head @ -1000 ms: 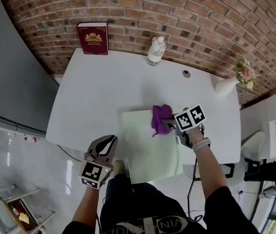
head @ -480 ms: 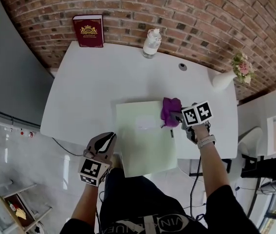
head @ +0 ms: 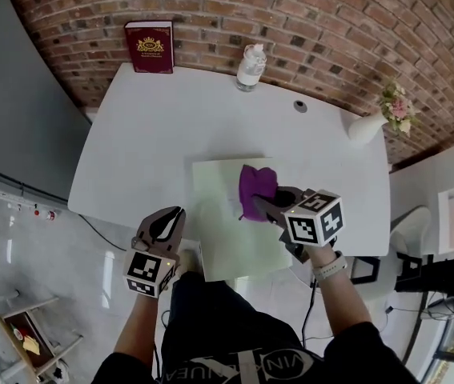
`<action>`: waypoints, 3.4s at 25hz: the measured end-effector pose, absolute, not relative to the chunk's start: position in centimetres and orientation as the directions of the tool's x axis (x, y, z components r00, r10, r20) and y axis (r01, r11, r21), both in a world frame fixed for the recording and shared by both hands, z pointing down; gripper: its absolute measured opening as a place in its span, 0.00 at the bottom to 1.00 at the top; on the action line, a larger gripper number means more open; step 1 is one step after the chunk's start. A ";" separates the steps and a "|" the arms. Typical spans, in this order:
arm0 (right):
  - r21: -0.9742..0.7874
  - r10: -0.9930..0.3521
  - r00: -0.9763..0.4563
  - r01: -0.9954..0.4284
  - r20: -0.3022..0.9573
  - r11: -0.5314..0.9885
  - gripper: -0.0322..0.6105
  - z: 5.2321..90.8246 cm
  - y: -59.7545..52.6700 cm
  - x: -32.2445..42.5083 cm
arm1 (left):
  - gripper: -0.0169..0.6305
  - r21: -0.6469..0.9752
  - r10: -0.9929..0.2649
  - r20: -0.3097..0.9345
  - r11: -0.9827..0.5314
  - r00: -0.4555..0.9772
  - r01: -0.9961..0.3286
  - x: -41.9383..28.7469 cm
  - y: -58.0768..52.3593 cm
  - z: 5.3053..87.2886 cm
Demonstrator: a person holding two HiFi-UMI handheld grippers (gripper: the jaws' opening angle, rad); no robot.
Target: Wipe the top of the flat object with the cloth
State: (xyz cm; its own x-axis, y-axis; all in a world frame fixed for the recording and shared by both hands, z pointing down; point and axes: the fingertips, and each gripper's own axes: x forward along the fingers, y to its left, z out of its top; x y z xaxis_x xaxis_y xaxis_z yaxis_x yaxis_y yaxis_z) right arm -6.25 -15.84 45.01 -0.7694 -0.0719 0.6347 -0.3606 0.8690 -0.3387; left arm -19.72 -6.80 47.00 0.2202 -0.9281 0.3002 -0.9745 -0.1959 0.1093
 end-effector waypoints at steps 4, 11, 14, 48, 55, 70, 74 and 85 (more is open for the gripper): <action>-0.478 0.151 -0.799 -0.187 0.583 0.858 0.15 46.7 -7.6 -11.8 | 0.06 0.107 -0.942 0.294 -0.138 0.164 -0.985 -20.9 -5.8 46.8; -0.498 0.307 -0.658 -0.121 0.688 0.858 0.15 52.3 -1.4 -13.4 | 0.06 0.108 -0.951 0.288 -0.081 0.109 -0.991 -21.2 -3.3 46.5; -0.504 0.285 -0.663 -0.162 0.692 0.848 0.15 52.7 -1.9 -12.2 | 0.06 0.102 -0.951 0.293 -0.072 0.099 -0.992 -21.0 -2.3 46.6; -0.507 0.073 -0.683 -0.460 0.726 0.729 0.15 54.1 -6.6 7.9 | 0.06 0.070 -0.929 0.307 -0.197 0.209 -0.978 -11.4 -1.8 47.1; -0.531 0.004 -0.708 -0.526 0.707 0.665 0.15 54.4 -7.6 11.5 | 0.06 0.072 -0.908 0.360 -0.203 0.215 -0.977 -10.5 -1.4 48.8; -0.496 -0.227 -0.671 -0.698 0.706 0.516 0.15 56.8 -5.5 17.8 | 0.07 0.074 -0.854 0.451 -0.254 0.260 -0.964 -9.4 -1.6 51.6; -0.601 -0.100 -0.731 -0.623 0.675 0.500 0.15 58.1 0.3 14.9 | 0.07 0.057 -0.812 0.487 -0.340 0.323 -0.939 -8.3 -1.9 52.5; -0.827 0.246 -0.879 -0.241 0.407 0.507 0.15 55.4 10.6 -2.6 | 0.06 0.106 -0.748 0.525 -0.414 0.405 -0.904 -7.7 -1.5 54.1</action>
